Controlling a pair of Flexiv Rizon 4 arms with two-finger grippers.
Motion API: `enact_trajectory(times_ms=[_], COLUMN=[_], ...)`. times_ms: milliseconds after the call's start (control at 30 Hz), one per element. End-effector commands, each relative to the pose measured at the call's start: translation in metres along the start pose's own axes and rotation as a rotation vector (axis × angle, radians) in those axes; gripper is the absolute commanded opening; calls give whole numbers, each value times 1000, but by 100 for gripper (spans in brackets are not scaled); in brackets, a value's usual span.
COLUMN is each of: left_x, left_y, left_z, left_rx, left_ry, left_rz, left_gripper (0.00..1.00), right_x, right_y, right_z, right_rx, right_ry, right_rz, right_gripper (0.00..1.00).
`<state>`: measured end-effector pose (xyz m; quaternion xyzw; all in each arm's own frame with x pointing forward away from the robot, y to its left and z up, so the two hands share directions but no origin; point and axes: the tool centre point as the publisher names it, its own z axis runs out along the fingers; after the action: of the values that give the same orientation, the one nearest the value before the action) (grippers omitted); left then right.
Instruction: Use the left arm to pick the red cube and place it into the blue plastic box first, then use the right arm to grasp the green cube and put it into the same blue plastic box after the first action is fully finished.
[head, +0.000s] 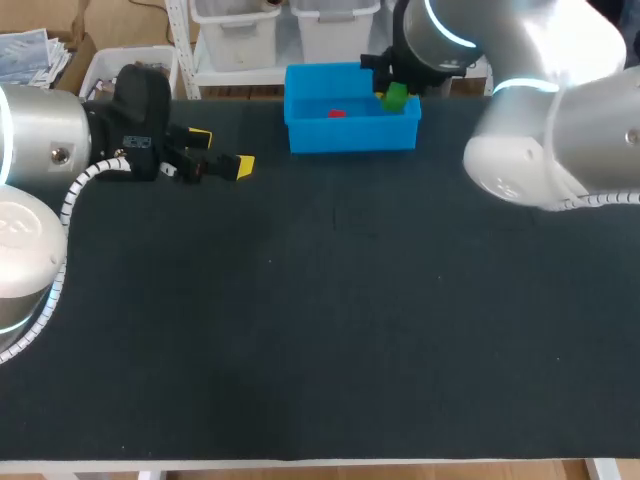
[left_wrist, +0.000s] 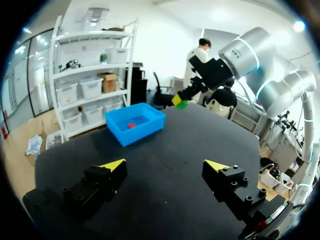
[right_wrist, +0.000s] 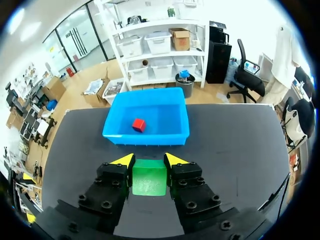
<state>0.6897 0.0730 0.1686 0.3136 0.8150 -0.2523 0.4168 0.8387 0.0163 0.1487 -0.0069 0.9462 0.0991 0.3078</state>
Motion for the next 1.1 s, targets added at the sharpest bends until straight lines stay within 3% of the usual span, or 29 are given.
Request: enact_trajectory(times_ms=[33,567,1100], left_x=[1,1,1], left_y=[1,1,1], left_z=[-1,-1,-1], left_rx=[4,4,4], left_ry=[-5,-5,-5], left_rz=[1,1,1], left_gripper=[100,100,100], right_x=[-1,-32,-72], right_y=[2,5,-4], right_z=[6,39,97], right_rx=[-3,-13,-7], right_ry=[-78,-52,-12], right_rz=[0,8,34], right_gripper=[0,0,0])
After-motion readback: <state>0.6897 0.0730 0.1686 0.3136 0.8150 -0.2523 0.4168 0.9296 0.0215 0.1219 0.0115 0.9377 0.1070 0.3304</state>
